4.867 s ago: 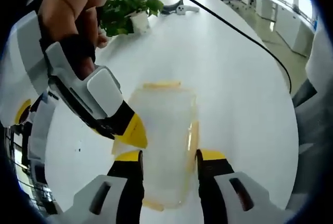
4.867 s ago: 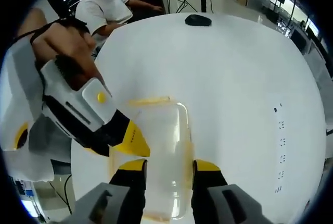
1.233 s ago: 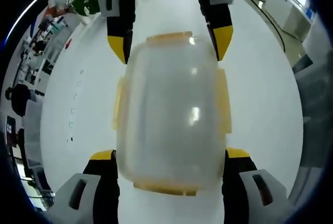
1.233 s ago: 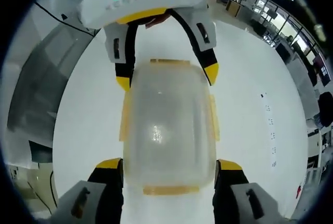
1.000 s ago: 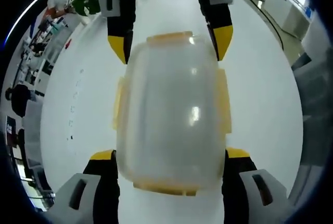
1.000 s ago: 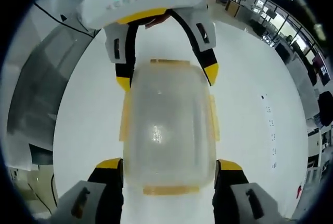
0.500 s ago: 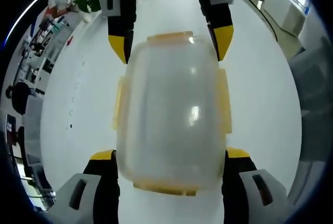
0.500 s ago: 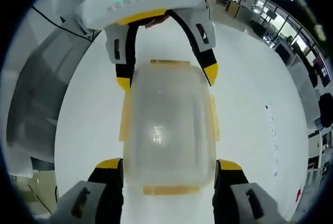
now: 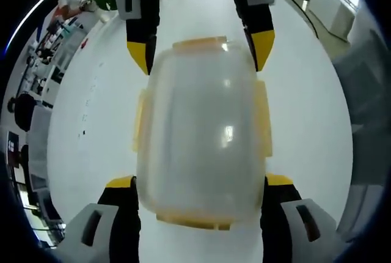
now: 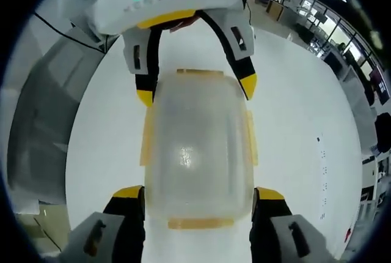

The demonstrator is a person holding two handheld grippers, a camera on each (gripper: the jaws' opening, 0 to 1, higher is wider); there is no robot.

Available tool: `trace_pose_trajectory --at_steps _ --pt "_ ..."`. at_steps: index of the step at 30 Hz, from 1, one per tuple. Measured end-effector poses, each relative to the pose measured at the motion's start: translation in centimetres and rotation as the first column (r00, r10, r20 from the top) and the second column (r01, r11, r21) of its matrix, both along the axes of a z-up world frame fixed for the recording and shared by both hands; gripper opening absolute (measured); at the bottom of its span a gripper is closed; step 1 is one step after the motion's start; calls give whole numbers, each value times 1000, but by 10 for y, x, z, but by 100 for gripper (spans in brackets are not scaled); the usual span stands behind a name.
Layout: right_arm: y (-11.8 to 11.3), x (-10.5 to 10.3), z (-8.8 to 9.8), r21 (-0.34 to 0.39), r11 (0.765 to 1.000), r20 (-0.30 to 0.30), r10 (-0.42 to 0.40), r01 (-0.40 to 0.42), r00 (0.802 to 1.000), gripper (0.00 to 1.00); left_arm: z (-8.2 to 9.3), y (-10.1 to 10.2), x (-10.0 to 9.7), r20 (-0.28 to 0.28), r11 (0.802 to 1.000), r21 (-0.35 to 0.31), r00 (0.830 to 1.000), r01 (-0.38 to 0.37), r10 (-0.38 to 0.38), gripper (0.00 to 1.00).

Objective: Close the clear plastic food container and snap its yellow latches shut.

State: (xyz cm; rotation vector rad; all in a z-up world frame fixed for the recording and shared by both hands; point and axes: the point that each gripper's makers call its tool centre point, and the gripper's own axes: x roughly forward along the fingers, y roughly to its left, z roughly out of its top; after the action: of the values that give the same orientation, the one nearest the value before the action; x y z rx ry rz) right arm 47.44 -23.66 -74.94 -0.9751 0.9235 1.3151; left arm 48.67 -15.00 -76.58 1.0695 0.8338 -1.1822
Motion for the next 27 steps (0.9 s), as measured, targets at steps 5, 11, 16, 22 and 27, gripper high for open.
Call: trace_pose_trajectory --at_steps 5,11,16,22,27 --pt "10 -1 0 -7 1000 0 1 -1 1000 70 0 10 -1 1 1000 6 1000 -1 1 79" --pt "25 -3 0 -5 1000 0 4 -4 1000 70 0 26 -3 0 1000 2 1000 -5 5 79" --pt "35 -2 0 -11 1000 0 8 -8 1000 70 0 36 -3 0 1000 10 1000 -8 8 79" --pt "46 -4 0 -7 1000 -1 10 -10 1000 70 0 47 -5 1 1000 10 1000 -7 7 79" --pt "54 -5 0 -6 1000 -1 8 -8 1000 70 0 55 -5 1 1000 13 1000 -6 6 79"
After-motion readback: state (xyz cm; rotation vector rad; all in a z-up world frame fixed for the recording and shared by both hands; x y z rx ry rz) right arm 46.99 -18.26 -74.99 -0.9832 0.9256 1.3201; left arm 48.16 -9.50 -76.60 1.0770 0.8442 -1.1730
